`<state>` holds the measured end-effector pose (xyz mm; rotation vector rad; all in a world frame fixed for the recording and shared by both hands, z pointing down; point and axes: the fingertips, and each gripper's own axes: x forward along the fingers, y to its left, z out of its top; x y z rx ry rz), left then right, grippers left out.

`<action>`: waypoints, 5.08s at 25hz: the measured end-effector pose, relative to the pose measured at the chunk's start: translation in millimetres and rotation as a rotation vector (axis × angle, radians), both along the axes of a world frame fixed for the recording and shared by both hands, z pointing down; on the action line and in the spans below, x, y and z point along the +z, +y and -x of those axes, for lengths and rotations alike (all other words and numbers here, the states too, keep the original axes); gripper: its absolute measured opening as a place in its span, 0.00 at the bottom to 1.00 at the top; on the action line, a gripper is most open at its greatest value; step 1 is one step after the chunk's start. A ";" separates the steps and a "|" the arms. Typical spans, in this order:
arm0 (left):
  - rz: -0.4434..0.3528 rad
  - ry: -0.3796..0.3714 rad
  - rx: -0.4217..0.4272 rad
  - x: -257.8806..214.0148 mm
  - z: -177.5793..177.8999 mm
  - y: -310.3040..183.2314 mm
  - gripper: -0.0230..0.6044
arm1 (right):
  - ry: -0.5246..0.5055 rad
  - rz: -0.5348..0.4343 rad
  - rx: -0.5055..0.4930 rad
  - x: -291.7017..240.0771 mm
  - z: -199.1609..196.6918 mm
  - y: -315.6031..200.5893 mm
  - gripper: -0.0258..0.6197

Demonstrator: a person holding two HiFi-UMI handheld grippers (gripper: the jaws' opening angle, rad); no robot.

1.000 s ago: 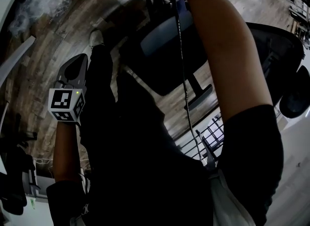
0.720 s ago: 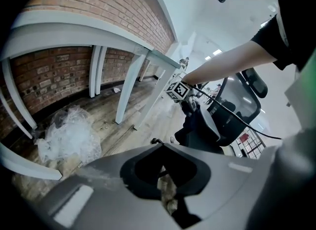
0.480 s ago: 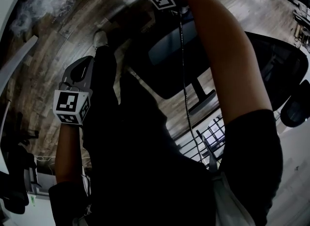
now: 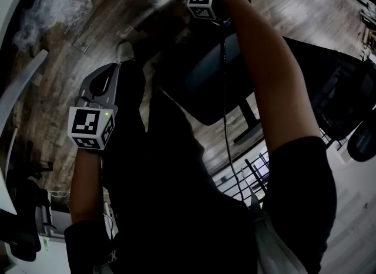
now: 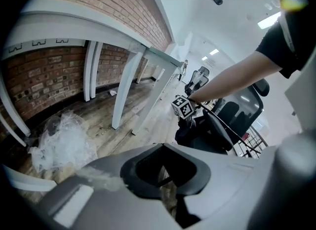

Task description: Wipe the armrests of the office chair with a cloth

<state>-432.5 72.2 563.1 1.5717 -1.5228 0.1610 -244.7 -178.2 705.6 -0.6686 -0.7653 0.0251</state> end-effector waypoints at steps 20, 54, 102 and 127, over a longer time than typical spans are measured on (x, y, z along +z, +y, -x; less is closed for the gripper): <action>0.025 0.015 -0.055 2.2 10.1 19.8 0.05 | 0.149 0.305 -0.043 -16.5 16.1 82.1 0.11; -0.178 -0.105 0.173 -111.7 -29.8 -90.0 0.05 | -0.945 -0.291 0.416 -205.8 46.0 -27.1 0.11; -0.661 -0.292 0.494 -367.3 -346.2 4.5 0.05 | -2.134 -1.395 1.253 -544.3 -331.5 262.2 0.11; -0.625 -0.230 0.572 -357.7 -256.8 277.3 0.05 | -2.130 -1.520 1.421 -557.7 -272.4 562.6 0.11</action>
